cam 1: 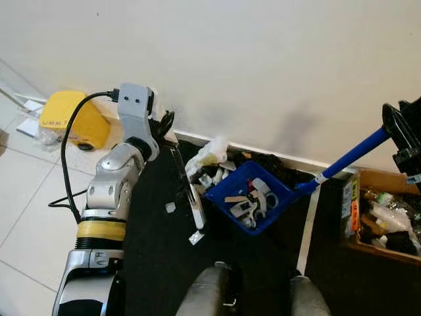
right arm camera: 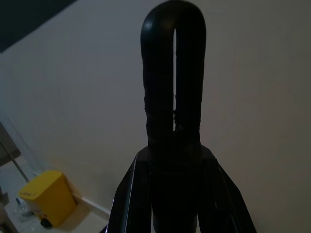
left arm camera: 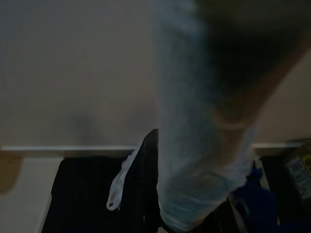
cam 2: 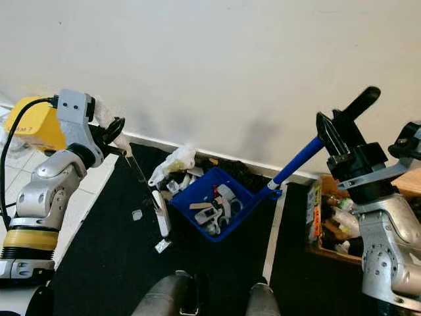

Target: Sweep floor

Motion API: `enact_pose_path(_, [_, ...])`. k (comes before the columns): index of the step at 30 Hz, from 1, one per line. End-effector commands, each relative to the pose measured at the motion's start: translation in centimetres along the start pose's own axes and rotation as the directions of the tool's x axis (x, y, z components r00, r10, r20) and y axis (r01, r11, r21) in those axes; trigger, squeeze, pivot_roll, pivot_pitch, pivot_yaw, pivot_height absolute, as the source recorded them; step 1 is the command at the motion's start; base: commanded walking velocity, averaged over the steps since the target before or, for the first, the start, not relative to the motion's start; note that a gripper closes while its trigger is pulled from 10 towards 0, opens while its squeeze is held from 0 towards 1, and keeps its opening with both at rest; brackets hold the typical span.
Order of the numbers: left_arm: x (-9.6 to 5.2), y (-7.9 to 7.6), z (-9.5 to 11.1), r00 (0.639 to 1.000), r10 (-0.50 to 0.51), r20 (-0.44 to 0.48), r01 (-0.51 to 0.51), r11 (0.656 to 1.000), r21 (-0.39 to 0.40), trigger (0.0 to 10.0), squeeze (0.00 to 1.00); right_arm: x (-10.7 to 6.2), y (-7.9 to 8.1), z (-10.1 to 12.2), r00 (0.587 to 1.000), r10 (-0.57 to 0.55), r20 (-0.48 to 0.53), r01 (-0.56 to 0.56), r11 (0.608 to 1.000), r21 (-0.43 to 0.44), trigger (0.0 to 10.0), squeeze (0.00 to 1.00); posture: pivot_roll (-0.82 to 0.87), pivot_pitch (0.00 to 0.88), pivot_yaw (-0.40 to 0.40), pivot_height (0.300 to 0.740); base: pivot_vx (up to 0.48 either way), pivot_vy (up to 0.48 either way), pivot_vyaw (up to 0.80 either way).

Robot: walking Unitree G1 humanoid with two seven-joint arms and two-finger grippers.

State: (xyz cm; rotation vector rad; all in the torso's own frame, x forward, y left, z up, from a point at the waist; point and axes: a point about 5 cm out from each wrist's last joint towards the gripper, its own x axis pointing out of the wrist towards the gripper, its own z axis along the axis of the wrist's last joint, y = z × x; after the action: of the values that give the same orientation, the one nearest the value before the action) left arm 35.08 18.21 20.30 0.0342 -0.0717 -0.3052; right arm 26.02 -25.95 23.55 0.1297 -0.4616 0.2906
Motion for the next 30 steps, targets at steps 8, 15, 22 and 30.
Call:
enact_pose_path(8, [-0.4, 0.3, -0.5, 1.000, 0.010, 0.003, -0.010, 1.000, 0.006, 10.0, 0.00, 0.6, 0.1, 0.7, 0.997, 0.010, 0.082, -0.011, 1.000, 0.012, 10.0, 0.00, 0.05, 0.185, 0.140, 0.740, 0.000, 0.000, 0.00])
enact_pose_path(15, [-1.9, 1.8, -1.1, 0.998, -0.009, -0.066, 0.010, 1.000, 0.024, 10.0, 0.00, 1.9, 1.5, 0.5, 0.992, 0.120, 0.027, -0.117, 0.986, -0.117, 10.0, 0.00, 0.07, 0.181, 0.145, 0.740, 0.000, 0.000, 0.00])
enact_pose_path(22, [-2.7, 2.3, -2.8, 0.989, 0.017, -0.149, -0.006, 0.997, 0.075, 10.0, 0.00, 2.9, 3.9, -2.1, 0.944, 0.302, -0.133, -0.319, 0.938, -0.138, 10.0, 0.00, 0.08, 0.179, 0.128, 0.740, 0.000, 0.000, 0.00])
enact_pose_path(30, [-3.0, 2.0, -3.4, 0.986, 0.025, -0.163, -0.015, 0.998, 0.061, 10.0, 0.00, 0.9, 2.5, -5.8, 0.935, 0.223, -0.276, -0.276, 0.946, -0.169, 10.0, 0.00, 0.09, 0.188, 0.124, 0.740, 0.000, 0.000, 0.00])
